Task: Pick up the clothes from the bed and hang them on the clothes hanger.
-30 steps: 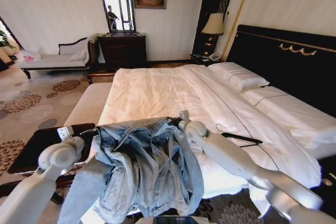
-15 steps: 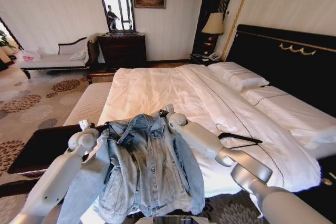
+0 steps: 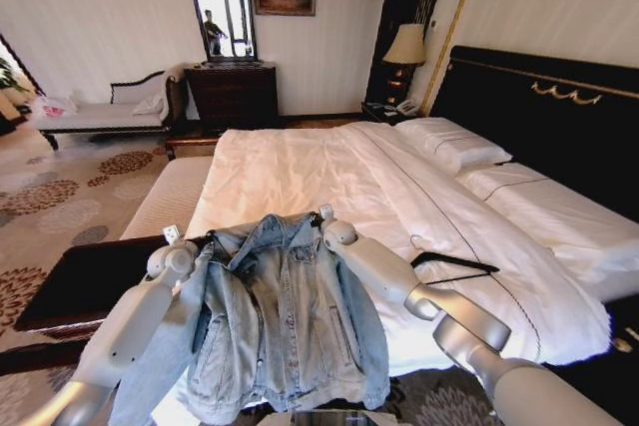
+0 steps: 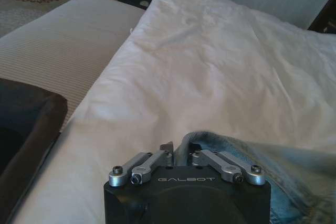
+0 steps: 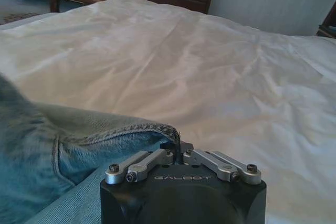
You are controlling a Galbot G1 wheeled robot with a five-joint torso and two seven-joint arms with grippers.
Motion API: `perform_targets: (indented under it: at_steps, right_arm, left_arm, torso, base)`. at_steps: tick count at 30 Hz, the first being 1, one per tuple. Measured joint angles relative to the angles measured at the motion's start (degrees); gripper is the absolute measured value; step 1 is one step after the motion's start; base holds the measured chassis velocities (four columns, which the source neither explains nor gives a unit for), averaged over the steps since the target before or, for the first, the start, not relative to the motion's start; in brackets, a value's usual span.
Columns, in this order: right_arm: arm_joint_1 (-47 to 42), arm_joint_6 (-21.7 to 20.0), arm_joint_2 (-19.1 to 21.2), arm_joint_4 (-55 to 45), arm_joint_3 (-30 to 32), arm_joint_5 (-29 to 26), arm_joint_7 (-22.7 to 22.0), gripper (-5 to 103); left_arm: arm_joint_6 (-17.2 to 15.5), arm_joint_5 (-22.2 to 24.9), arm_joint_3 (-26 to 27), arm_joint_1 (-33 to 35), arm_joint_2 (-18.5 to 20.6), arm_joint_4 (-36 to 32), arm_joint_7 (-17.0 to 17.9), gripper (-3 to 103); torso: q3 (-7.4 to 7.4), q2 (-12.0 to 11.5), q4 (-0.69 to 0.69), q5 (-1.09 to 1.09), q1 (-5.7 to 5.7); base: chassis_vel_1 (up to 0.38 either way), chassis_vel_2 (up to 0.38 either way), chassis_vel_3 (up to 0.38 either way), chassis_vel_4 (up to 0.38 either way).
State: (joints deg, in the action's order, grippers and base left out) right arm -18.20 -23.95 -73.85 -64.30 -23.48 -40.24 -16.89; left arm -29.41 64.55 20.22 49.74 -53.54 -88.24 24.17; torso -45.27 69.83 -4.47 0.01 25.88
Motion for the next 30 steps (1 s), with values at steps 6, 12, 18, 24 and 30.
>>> perform_targets:
  at_steps: [6,12,18,24,30]
  right_arm:
    - [-2.49,1.08,2.14,-4.70,1.65,0.01,0.35,26]
    - [-4.35,2.95,3.54,-7.58,3.98,0.07,-0.87,48]
    - [-6.90,3.93,7.75,-11.99,7.44,0.51,-0.75,76]
    - [-9.98,1.47,12.88,-17.66,8.01,-2.37,3.80,96]
    - [-13.59,1.47,15.99,-23.48,10.34,-3.41,3.67,100]
  left_arm:
    - [5.02,-0.02,3.13,3.86,0.79,-2.90,-2.59,37]
    - [8.55,-0.06,5.01,6.09,1.10,-6.63,-3.92,59]
    - [9.17,-3.75,11.11,12.51,4.14,-11.32,-5.67,86]
    - [7.80,-4.13,17.62,20.96,4.45,-16.98,-8.66,100]
    - [8.61,-6.56,23.85,28.47,3.48,-21.87,-10.36,100]
  torso:
    - [0.00,0.01,0.00,-0.01,-0.01]
    - [0.00,0.01,0.00,-0.01,-0.01]
    - [0.01,0.01,0.01,-0.01,-0.01]
    - [0.01,0.01,-0.02,0.01,-0.02]
    - [0.01,0.01,-0.02,0.00,-0.01]
  base:
    - [0.000,0.000,0.000,0.000]
    - [0.000,0.000,0.000,0.000]
    - [0.000,0.000,0.000,0.000]
    - [0.000,0.000,0.000,0.000]
    - [0.000,0.000,0.000,0.000]
